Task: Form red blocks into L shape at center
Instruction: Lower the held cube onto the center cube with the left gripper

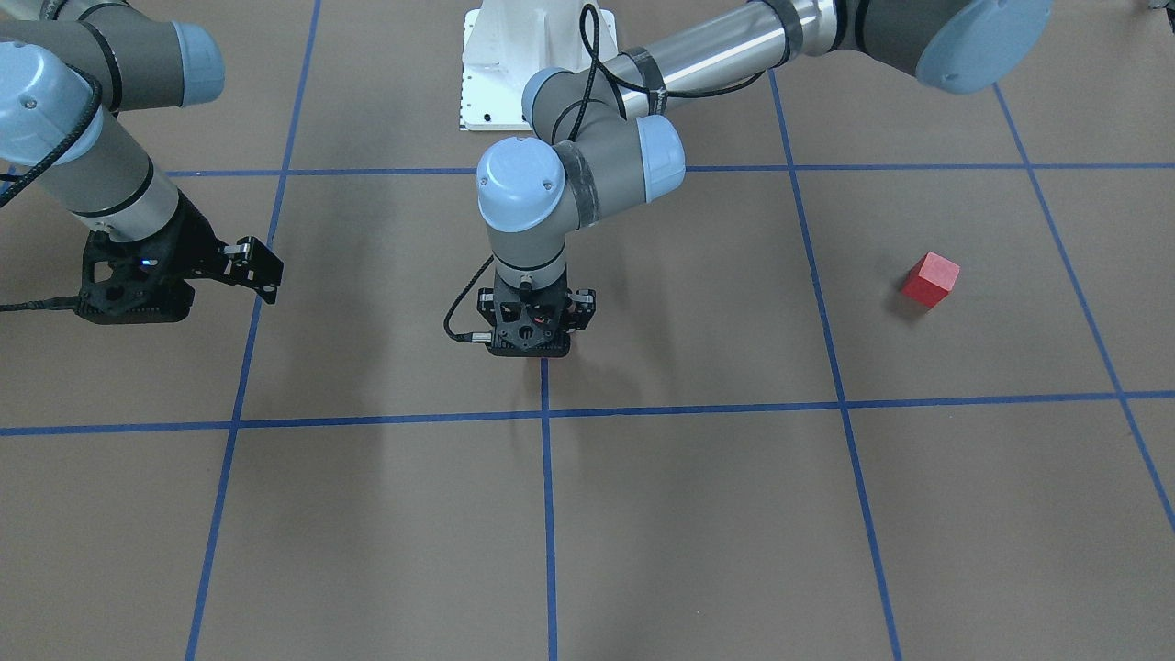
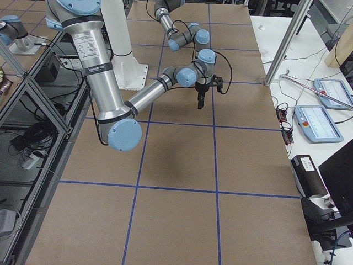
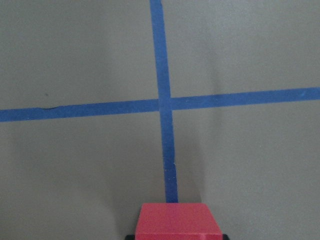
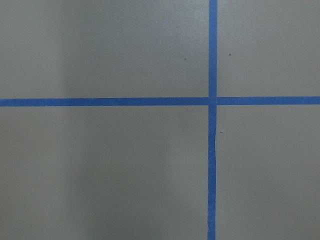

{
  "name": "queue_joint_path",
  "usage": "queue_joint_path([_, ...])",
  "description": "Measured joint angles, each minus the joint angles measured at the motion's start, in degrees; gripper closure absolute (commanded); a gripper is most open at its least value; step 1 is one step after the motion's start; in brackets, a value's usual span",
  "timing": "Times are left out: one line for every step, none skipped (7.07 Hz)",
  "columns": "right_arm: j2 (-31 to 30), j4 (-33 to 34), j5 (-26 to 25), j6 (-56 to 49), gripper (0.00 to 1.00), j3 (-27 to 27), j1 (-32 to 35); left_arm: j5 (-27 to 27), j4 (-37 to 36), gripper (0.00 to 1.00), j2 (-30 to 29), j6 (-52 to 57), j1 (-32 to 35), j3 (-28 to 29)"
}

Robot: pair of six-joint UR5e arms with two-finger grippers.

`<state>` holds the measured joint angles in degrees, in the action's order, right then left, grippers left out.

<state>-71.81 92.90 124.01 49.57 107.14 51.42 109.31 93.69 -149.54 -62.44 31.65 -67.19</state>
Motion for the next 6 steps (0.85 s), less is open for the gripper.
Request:
queue_joint_path([0.00, 0.00, 0.00, 0.00, 0.00, 0.00, 0.00, 0.02, 0.00, 1.00, 0.07, -0.03, 0.00, -0.12])
queue_joint_path([0.00, 0.00, 0.00, 0.00, 0.00, 0.00, 0.00, 0.05, 0.00, 1.00, 0.10, -0.04, -0.03, -0.27])
queue_joint_path([0.00, 0.00, 0.00, 0.00, 0.00, 0.00, 0.00, 0.09, 0.00, 1.00, 0.12, -0.07, -0.06, -0.42])
queue_joint_path([0.00, 0.00, 0.00, 0.00, 0.00, 0.00, 0.00, 0.11, 0.00, 1.00, 0.15, -0.11, -0.08, -0.51])
queue_joint_path([0.00, 0.00, 0.00, 0.00, 0.00, 0.00, 0.00, 0.11, 0.00, 1.00, 0.18, -0.13, -0.09, -0.57])
queue_joint_path([0.00, 0.00, 0.00, 0.00, 0.00, 0.00, 0.00, 0.12, 0.00, 1.00, 0.19, -0.16, -0.09, -0.67])
